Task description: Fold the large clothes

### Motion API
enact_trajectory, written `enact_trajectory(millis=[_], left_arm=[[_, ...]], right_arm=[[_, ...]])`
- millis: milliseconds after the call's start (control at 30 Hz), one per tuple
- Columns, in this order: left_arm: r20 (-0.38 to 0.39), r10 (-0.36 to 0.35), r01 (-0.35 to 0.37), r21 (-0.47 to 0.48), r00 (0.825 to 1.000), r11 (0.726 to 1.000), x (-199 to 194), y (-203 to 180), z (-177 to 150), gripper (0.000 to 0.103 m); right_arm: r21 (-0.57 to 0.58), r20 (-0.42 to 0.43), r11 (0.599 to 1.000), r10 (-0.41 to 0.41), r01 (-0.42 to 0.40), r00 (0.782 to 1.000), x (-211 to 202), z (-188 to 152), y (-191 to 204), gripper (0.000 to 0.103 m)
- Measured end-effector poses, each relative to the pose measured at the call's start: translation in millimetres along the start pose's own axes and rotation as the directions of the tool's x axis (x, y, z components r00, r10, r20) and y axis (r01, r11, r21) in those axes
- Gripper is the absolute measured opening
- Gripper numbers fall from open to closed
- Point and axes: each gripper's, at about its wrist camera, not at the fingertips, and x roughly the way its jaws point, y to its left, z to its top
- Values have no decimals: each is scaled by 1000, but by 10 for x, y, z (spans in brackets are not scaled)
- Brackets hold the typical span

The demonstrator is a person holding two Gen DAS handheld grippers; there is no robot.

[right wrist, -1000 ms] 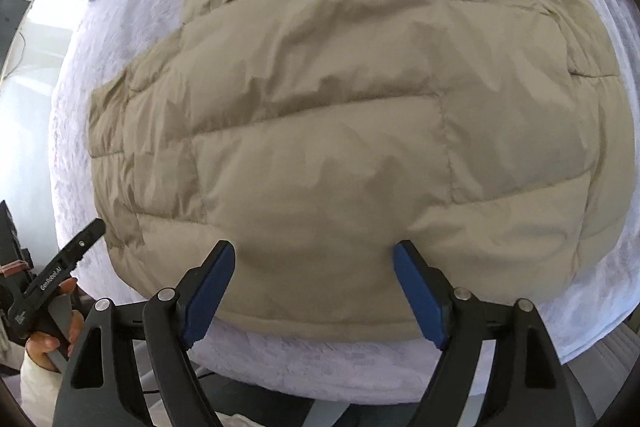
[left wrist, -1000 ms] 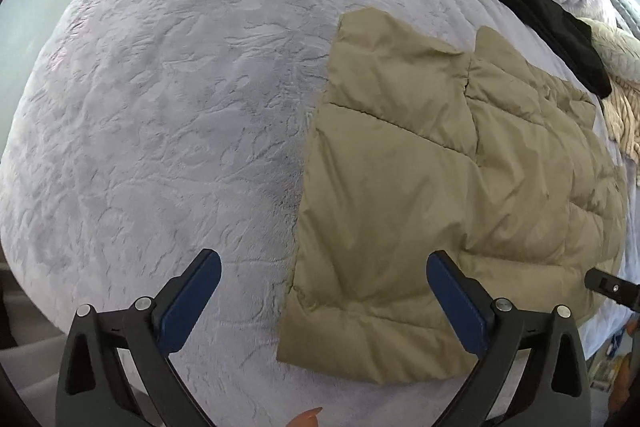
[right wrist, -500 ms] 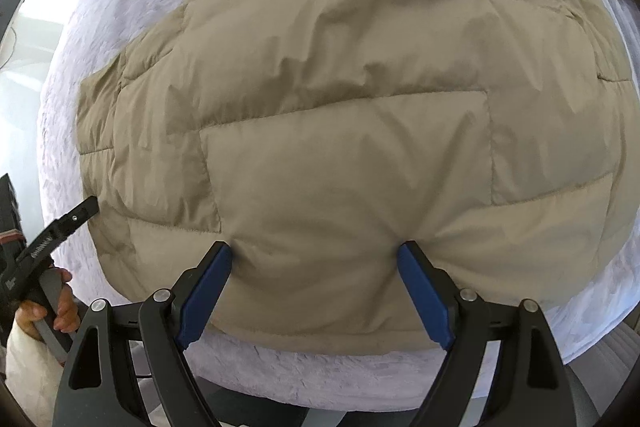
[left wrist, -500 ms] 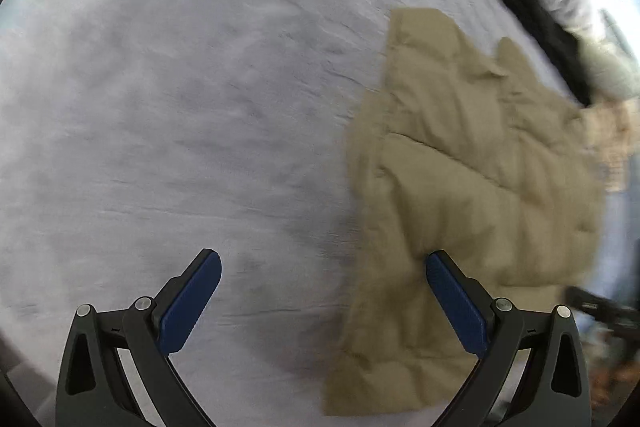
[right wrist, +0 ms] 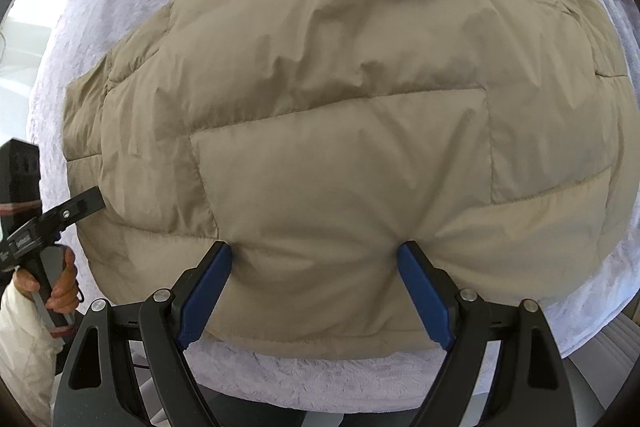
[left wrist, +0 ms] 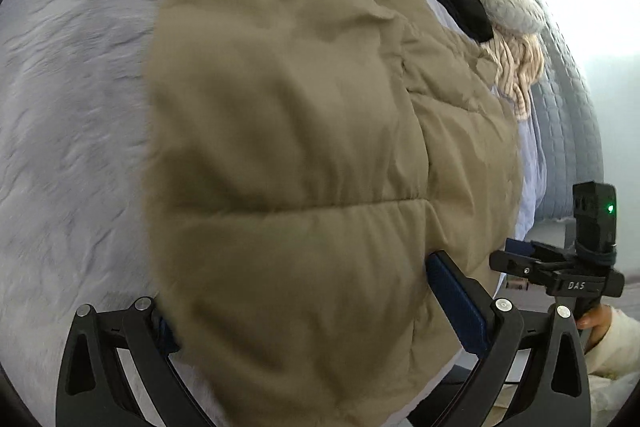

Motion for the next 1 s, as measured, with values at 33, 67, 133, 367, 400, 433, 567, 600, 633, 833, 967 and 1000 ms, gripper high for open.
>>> enact_trajectory(millis=[33, 67, 133, 367, 400, 433, 567, 600, 633, 833, 967, 1000], left_arm=[[-8, 2, -1, 13, 1000, 1000, 42, 12, 12, 103], [-17, 12, -11, 33, 1000, 999, 91, -3, 17, 103], [-32, 41, -38, 68, 999, 997, 202, -20, 47, 103], [-40, 18, -15, 71, 999, 997, 259, -69, 76, 76], [-42, -2, 5, 76, 999, 997, 223, -102, 78, 56], [-45, -32, 36, 79, 998, 996, 185, -159, 69, 47], [-3, -16, 17, 147, 1000, 989, 4, -452, 1, 27], [5, -25, 24, 149, 1000, 989, -34, -519, 6, 26], [17, -39, 36, 148, 999, 988, -95, -585, 6, 26], [83, -142, 129, 149, 986, 980, -464, -959, -23, 26], [95, -165, 150, 147, 982, 978, -529, -1222, 5, 26], [101, -155, 140, 144, 983, 980, -538, -1321, 5, 26]], right_arm=[[0, 0, 1000, -2, 2, 1000, 5, 4, 8, 88], [1, 0, 1000, -2, 2, 1000, 8, 8, 17, 88], [1, -1, 1000, -2, 2, 1000, 7, 8, 15, 88], [-3, -1, 1000, -2, 2, 1000, 19, 39, 39, 88], [-3, 0, 1000, -2, 2, 1000, 24, 40, 42, 88], [-3, 1, 1000, -1, 1, 1000, 25, 39, 41, 88], [2, 5, 1000, 9, -9, 1000, 29, 40, 19, 88], [4, 5, 1000, 12, -12, 1000, 31, 42, 12, 88], [8, 6, 1000, 19, -19, 1000, 28, 44, 0, 88], [35, 45, 995, 91, -93, 995, -197, 28, -126, 88], [35, 164, 992, 116, -123, 980, -473, 88, -287, 82], [36, 189, 990, 124, -133, 974, -509, 116, -334, 61]])
